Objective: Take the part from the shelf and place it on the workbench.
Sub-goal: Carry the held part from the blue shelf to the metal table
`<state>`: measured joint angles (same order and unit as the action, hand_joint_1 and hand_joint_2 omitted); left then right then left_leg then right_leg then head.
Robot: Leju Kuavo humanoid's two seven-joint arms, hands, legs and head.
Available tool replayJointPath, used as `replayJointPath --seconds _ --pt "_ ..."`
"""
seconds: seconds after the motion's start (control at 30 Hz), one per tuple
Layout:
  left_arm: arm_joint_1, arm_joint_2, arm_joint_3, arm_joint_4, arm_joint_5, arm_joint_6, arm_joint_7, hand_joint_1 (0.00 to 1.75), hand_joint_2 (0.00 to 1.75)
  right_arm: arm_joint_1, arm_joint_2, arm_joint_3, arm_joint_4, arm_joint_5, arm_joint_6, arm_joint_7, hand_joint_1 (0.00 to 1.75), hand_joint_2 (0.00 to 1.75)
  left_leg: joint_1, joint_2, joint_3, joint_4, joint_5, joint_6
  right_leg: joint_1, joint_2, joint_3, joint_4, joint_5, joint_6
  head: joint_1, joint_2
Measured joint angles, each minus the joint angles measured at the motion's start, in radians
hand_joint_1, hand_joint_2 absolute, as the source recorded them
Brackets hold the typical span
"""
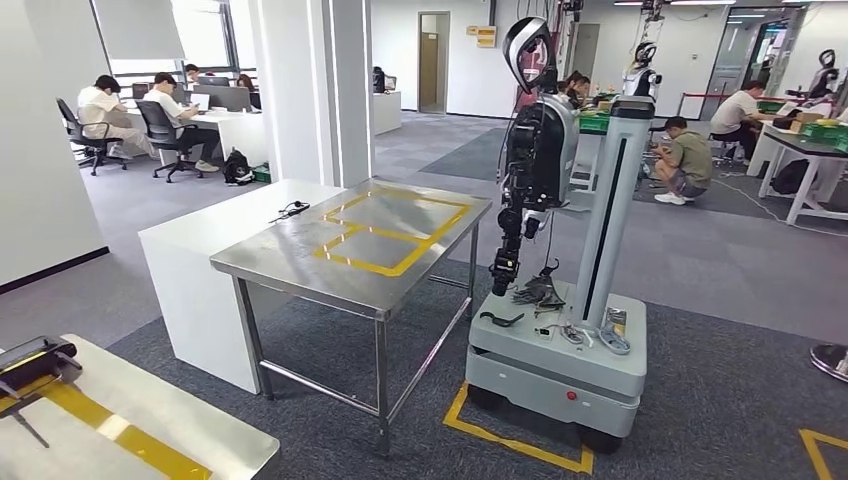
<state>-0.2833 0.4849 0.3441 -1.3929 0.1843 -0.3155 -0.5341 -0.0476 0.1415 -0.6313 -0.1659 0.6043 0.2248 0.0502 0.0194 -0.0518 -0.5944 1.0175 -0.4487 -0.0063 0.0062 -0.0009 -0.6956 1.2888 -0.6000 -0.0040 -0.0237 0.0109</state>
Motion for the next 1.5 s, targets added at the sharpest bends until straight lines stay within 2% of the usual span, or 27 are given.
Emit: replayJointPath --seconds 0.03,0.1,0.17,0.23,0.27,0.33,0.4,0.47,0.5,0.57,0.63,0.67,0.73,0.77,0.83,0.9,0.97,1.0,1.07,1.13,1.2,1.27,1.3,1.33,1.4,1.43,1.5 --pt "0.0 -0.002 0.0 0.0 0.0 0.0 0.0 1.75 1.75 0.001 0.0 0.0 0.0 0.0 0.0 0.0 0.0 0.0 0.0 -0.015 -0.001 0.0 0.002 -0.001 0.001 0.007 0.019 -0.043 0.03 -0.006 0.0 0.0" --pt "0.001 -0.002 0.0 -0.001 0.001 0.0 -0.001 1.75 1.75 0.001 -0.001 0.0 0.0 0.0 0.001 -0.001 0.0 0.0 0.0 -0.041 -0.003 0.001 0.004 -0.007 0.002 0.049 0.088 -0.18 0.09 -0.019 0.0 0.0" --pt "0.003 -0.001 0.001 -0.002 0.003 0.0 -0.002 1.75 1.75 0.001 -0.002 0.0 0.0 0.0 0.002 -0.002 0.0 0.0 0.0 -0.065 -0.008 0.001 0.008 -0.017 0.005 0.077 0.127 -0.258 0.11 -0.026 0.0 0.0" --pt "0.009 0.002 0.002 -0.002 0.006 0.0 -0.004 1.75 1.75 0.001 -0.002 0.0 0.0 0.0 0.003 -0.001 0.0 0.0 0.003 -0.089 -0.015 -0.005 0.014 -0.031 0.007 0.058 0.131 -0.269 0.111 -0.031 0.0 0.0" --pt "0.014 0.004 0.003 -0.003 0.007 0.0 -0.004 1.75 1.75 0.0 -0.002 0.0 0.0 0.0 0.003 -0.001 0.0 0.0 0.004 -0.084 -0.018 -0.003 0.014 -0.036 0.006 0.044 0.135 -0.274 0.115 -0.036 0.0 0.0" --pt "0.018 0.009 0.004 -0.003 0.01 0.0 -0.005 1.75 1.75 -0.001 -0.001 0.0 0.0 0.0 0.002 0.0 0.0 0.0 0.001 -0.032 -0.041 0.043 -0.015 -0.042 0.003 0.017 0.141 -0.287 0.124 -0.048 -0.003 0.0" --pt "0.019 0.009 0.005 -0.004 0.013 0.0 -0.005 1.75 1.75 0.001 -0.001 0.0 0.0 0.0 0.002 0.002 0.0 0.0 0.0 0.029 -0.092 0.165 -0.082 -0.047 0.003 -0.011 0.142 -0.291 0.125 -0.055 -0.005 0.0" --pt "0.023 0.007 0.005 -0.004 0.013 0.0 -0.005 1.75 1.75 0.003 -0.001 0.0 0.0 -0.001 0.002 0.002 0.0 0.0 0.002 0.044 -0.134 0.267 -0.122 -0.053 0.004 -0.039 0.139 -0.288 0.123 -0.056 -0.005 0.0" --pt "0.025 0.007 0.005 -0.003 0.013 0.0 -0.005 1.75 1.75 0.004 -0.001 0.0 0.0 -0.001 0.002 0.002 0.0 0.0 0.003 0.047 -0.132 0.27 -0.115 -0.056 0.004 -0.053 0.138 -0.287 0.121 -0.056 -0.005 0.0" --pt "0.024 0.007 0.005 -0.003 0.013 0.0 -0.005 1.75 1.75 0.003 0.0 0.0 0.0 -0.002 0.002 0.002 0.0 0.0 0.003 0.071 -0.068 0.16 -0.058 -0.058 0.003 -0.079 0.139 -0.28 0.115 -0.051 -0.005 0.0" --pt "0.023 0.006 0.005 -0.005 0.013 0.0 -0.005 1.75 1.75 0.002 0.0 0.0 0.0 -0.003 0.002 0.002 0.0 0.0 -0.001 0.11 0.001 0.038 -0.019 -0.049 0.006 -0.101 0.14 -0.271 0.106 -0.041 -0.005 0.0" --pt "0.023 0.006 0.005 -0.006 0.013 0.0 -0.005 1.75 1.75 0.001 0.0 0.0 0.0 -0.004 0.002 0.002 0.0 0.0 -0.003 0.12 0.014 0.011 -0.014 -0.042 0.009 -0.11 0.14 -0.267 0.103 -0.036 -0.005 0.0" --pt "0.023 0.007 0.005 -0.007 0.013 0.0 -0.005 1.75 1.75 -0.001 0.0 0.0 0.0 -0.005 0.002 0.003 0.0 0.0 -0.005 0.103 0.011 0.007 -0.012 -0.027 0.011 -0.131 0.143 -0.265 0.1 -0.027 -0.004 0.0" --pt "0.023 0.007 0.005 -0.007 0.013 0.001 -0.006 1.75 1.75 -0.002 0.0 0.0 0.0 -0.006 0.001 0.003 0.0 0.0 -0.002 0.091 0.009 0.006 -0.01 -0.022 0.01 -0.13 0.144 -0.263 0.097 -0.021 -0.004 0.0" --pt "0.019 0.006 0.005 -0.008 0.011 0.003 -0.006 1.75 1.75 -0.004 0.0 -0.001 0.0 -0.008 0.0 0.002 0.0 0.0 0.004 0.069 0.006 0.003 -0.004 -0.01 0.005 -0.078 0.128 -0.222 0.067 -0.006 -0.003 0.0" --pt "0.014 0.003 0.004 -0.008 0.006 0.004 -0.006 1.75 1.75 -0.003 0.0 -0.002 0.0 -0.01 0.0 0.003 0.0 0.0 0.006 0.048 -0.001 0.002 0.001 -0.001 -0.002 -0.015 0.071 -0.104 0.005 0.005 -0.002 0.0" --pt "0.013 0.0 0.004 -0.006 0.002 0.006 -0.006 1.75 1.75 0.0 0.0 -0.003 0.0 -0.012 0.0 0.004 0.0 0.0 0.006 0.023 -0.009 0.005 0.005 0.002 -0.005 -0.001 0.011 0.014 -0.036 0.008 -0.002 0.0" --pt "0.013 -0.001 0.003 -0.005 0.002 0.006 -0.006 1.75 1.75 0.001 0.0 -0.004 0.0 -0.012 0.0 0.005 0.0 0.0 0.006 0.009 -0.012 0.006 0.006 0.001 -0.006 0.0 0.002 0.028 -0.031 0.008 -0.001 0.0" --pt "0.013 -0.002 0.003 -0.001 0.001 0.007 -0.006 1.75 1.75 0.002 0.0 -0.004 0.0 -0.012 -0.001 0.006 0.0 0.0 0.007 -0.018 -0.015 0.009 0.009 -0.003 -0.009 0.01 0.045 -0.061 0.03 0.004 -0.001 0.0" --pt "0.011 -0.002 0.003 0.003 0.002 0.008 -0.007 1.75 1.75 0.002 -0.001 -0.005 0.0 -0.012 -0.001 0.008 0.0 0.0 0.008 -0.043 -0.017 0.01 0.013 -0.012 -0.01 0.058 0.112 -0.201 0.082 -0.002 0.0 0.0" --pt "0.008 -0.002 0.003 0.008 0.002 0.009 -0.008 1.75 1.75 0.002 -0.001 -0.006 0.0 -0.012 -0.001 0.009 0.0 0.0 0.01 -0.066 -0.022 0.006 0.019 -0.026 -0.007 0.086 0.139 -0.26 0.094 -0.009 0.0 0.0" --pt "0.005 -0.001 0.003 0.013 0.003 0.009 -0.009 1.75 1.75 0.002 0.0 -0.007 0.0 -0.011 -0.001 0.007 0.0 0.0 0.013 -0.089 -0.027 -0.002 0.027 -0.043 -0.004 0.061 0.14 -0.265 0.1 -0.02 0.0 0.0" --pt "0.005 0.001 0.003 0.016 0.004 0.009 -0.01 1.75 1.75 0.001 0.0 -0.008 0.0 -0.011 0.0 0.005 0.0 0.0 0.012 -0.082 -0.032 0.001 0.026 -0.048 -0.005 0.048 0.143 -0.27 0.105 -0.028 -0.001 0.0" --pt "0.003 0.003 0.003 0.018 0.004 0.009 -0.011 1.75 1.75 0.001 0.0 -0.008 0.0 -0.011 0.0 0.003 0.0 0.0 0.01 -0.059 -0.043 0.019 0.014 -0.051 -0.008 0.034 0.145 -0.276 0.11 -0.036 -0.003 0.0" --pt "-0.003 0.005 0.003 0.022 0.006 0.01 -0.012 1.75 1.75 0.002 0.001 -0.009 0.0 -0.009 0.0 -0.001 0.0 0.0 0.006 0.01 -0.089 0.118 -0.043 -0.054 -0.006 0.005 0.147 -0.282 0.115 -0.047 -0.006 0.0" --pt "-0.005 0.004 0.003 0.024 0.006 0.01 -0.013 1.75 1.75 0.004 0.001 -0.009 0.0 -0.008 0.0 -0.001 0.0 0.0 0.006 0.032 -0.119 0.187 -0.077 -0.056 -0.004 -0.01 0.146 -0.282 0.115 -0.049 -0.006 0.0" --pt "-0.002 0.002 0.003 0.028 0.007 0.01 -0.013 1.75 1.75 0.007 0.001 -0.009 0.0 -0.008 0.0 -0.001 0.0 0.0 0.007 0.046 -0.152 0.272 -0.105 -0.06 -0.001 -0.038 0.145 -0.281 0.114 -0.051 -0.006 0.0"
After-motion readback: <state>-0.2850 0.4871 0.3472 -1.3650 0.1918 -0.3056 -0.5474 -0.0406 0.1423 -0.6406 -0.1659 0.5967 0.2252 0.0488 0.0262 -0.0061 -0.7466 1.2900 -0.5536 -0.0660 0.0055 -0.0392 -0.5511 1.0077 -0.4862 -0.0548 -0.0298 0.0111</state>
